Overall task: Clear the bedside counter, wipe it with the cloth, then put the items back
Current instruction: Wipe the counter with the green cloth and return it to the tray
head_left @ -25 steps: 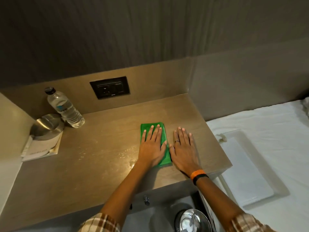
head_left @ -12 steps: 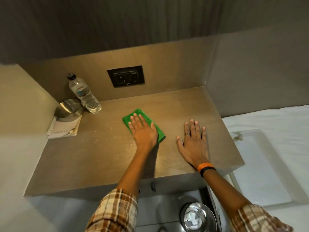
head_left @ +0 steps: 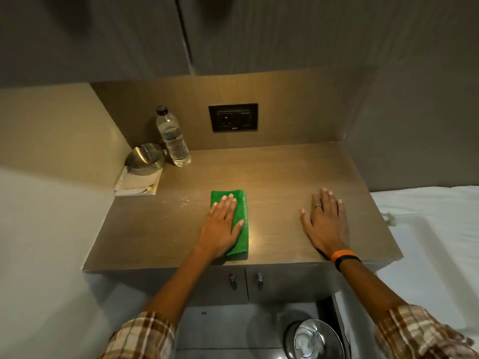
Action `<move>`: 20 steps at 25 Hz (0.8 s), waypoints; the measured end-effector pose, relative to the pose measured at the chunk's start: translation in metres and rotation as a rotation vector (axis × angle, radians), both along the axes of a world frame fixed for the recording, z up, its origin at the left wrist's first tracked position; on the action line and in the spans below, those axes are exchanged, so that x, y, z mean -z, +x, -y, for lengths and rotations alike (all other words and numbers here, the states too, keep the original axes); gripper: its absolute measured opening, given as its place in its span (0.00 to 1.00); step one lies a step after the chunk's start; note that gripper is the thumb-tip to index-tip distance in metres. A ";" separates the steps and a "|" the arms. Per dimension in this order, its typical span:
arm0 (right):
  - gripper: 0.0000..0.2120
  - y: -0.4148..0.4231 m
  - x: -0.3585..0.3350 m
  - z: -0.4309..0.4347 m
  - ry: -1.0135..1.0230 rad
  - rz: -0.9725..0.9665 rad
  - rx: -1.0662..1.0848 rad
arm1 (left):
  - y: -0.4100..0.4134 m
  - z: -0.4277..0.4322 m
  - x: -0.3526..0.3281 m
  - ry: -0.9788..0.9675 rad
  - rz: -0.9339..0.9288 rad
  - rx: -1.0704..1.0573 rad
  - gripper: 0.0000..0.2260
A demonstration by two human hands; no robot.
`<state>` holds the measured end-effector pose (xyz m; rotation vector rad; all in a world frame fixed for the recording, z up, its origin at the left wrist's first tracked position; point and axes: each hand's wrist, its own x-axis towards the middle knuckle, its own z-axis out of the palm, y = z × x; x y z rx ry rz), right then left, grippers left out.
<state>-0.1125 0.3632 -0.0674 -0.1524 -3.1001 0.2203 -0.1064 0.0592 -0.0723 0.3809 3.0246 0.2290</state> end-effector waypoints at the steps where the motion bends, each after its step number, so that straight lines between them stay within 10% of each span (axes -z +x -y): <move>1: 0.34 0.007 -0.003 0.015 -0.031 -0.029 0.005 | -0.009 0.007 -0.001 0.005 0.000 -0.021 0.32; 6: 0.27 0.015 -0.016 0.183 -0.410 -0.072 -0.151 | -0.022 0.034 -0.013 0.010 0.021 0.116 0.29; 20: 0.28 -0.153 -0.026 0.293 -0.038 0.146 -0.331 | -0.008 0.278 0.008 0.036 -0.110 -0.305 0.31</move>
